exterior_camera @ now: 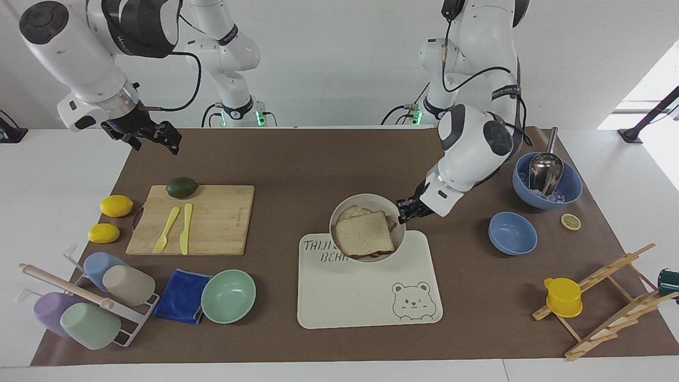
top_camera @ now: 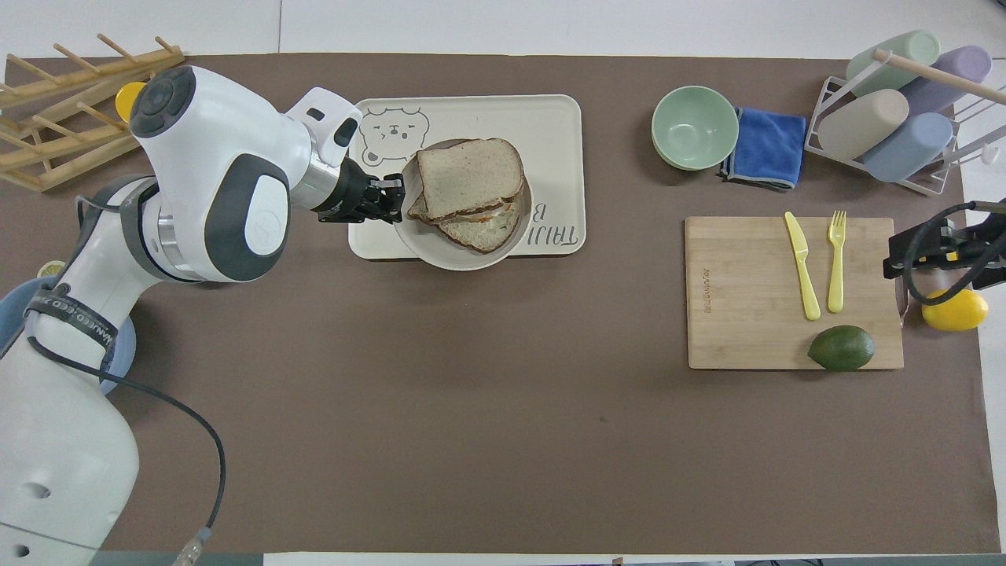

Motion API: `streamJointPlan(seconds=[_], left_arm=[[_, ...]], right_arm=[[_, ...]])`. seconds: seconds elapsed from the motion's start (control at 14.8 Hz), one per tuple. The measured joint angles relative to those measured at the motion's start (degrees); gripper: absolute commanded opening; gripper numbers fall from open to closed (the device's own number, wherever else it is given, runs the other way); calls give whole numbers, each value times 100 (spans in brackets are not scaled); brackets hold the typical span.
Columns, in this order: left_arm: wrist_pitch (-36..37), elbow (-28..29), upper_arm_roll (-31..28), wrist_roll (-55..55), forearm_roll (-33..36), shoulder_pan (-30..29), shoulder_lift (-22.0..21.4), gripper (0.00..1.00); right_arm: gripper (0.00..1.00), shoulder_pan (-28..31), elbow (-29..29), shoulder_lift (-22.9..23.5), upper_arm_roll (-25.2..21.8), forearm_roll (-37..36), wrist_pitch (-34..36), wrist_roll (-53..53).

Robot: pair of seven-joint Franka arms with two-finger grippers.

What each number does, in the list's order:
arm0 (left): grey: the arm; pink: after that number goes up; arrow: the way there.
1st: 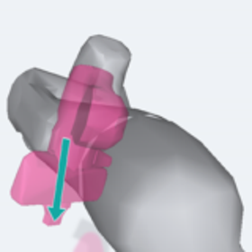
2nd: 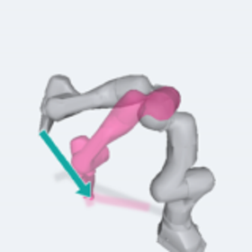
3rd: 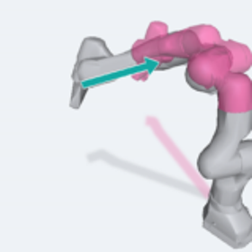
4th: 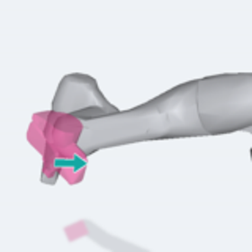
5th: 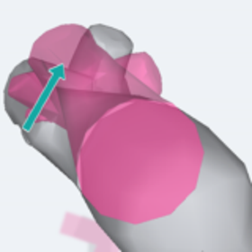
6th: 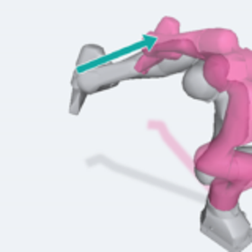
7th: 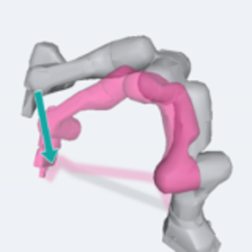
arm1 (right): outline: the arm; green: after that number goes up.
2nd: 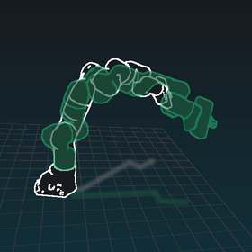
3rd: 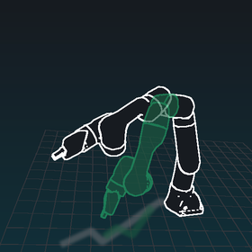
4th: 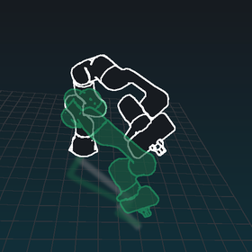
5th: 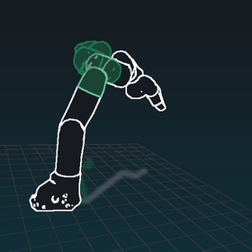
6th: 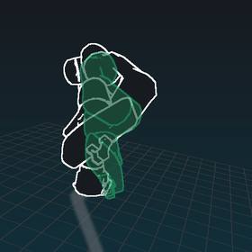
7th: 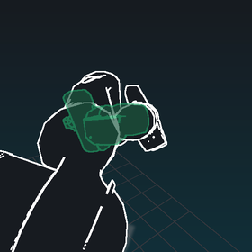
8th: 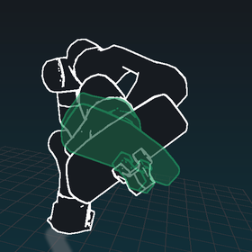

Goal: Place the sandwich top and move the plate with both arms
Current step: 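Slide the plate with the left gripper onto the bear tray, then release the plate on the tray with the left gripper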

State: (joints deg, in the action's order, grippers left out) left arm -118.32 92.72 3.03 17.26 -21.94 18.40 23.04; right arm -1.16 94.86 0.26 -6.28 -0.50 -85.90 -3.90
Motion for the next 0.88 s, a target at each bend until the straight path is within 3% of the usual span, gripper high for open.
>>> streamJointPlan(seconds=[0.34, 0.88], left_arm=[[-288, -965, -7, -16, 0, -88, 1089, 0], [-1105, -718, 42, -95, 14, -43, 1251, 0]], right_arm=[[100, 0, 0, 0, 0, 0, 0, 0], [100, 0, 0, 0, 0, 0, 0, 0]])
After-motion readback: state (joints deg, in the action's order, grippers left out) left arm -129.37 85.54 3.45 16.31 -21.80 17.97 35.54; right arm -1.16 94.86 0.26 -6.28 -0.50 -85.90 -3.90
